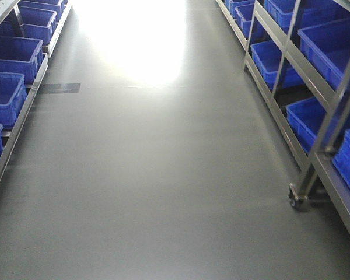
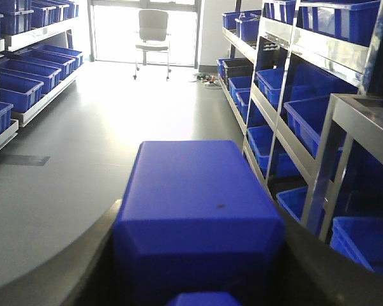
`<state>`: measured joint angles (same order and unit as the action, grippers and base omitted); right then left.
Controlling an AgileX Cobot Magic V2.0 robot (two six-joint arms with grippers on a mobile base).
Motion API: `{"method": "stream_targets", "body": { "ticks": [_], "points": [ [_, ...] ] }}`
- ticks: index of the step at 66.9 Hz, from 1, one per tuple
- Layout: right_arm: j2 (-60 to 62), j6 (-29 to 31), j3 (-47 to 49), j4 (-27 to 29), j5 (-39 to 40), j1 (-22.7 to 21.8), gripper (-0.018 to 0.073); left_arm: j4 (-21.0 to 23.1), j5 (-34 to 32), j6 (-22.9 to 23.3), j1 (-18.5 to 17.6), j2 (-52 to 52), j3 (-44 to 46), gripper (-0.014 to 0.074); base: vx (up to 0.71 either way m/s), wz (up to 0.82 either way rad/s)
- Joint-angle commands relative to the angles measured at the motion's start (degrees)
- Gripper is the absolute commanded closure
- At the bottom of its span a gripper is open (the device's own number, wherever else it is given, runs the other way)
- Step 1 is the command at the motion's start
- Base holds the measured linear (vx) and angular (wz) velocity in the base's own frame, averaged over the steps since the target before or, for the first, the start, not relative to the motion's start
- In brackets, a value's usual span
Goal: Pour parts from conveyor to right shelf
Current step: 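Drive down the aisle between the blue-bin shelves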
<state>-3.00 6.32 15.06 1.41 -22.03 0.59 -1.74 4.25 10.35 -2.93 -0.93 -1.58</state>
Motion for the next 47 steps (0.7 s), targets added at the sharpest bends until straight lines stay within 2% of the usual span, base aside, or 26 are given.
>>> {"method": "stream_targets", "body": {
  "ticks": [1,47],
  "points": [
    [-0.72,0.32,1.53,-0.19,4.73,0.08,0.0564,0.49,-4.25,0.25,-0.31,-0.47,-1.23,0.0603,0.6,0.1],
    [-0.72,0.32,1.53,-0.19,4.73,0.08,0.0564,0.49,-4.25,0.25,-0.31,-0.47,-1.23,0.0603,0.6,0.04]
  ]
}}
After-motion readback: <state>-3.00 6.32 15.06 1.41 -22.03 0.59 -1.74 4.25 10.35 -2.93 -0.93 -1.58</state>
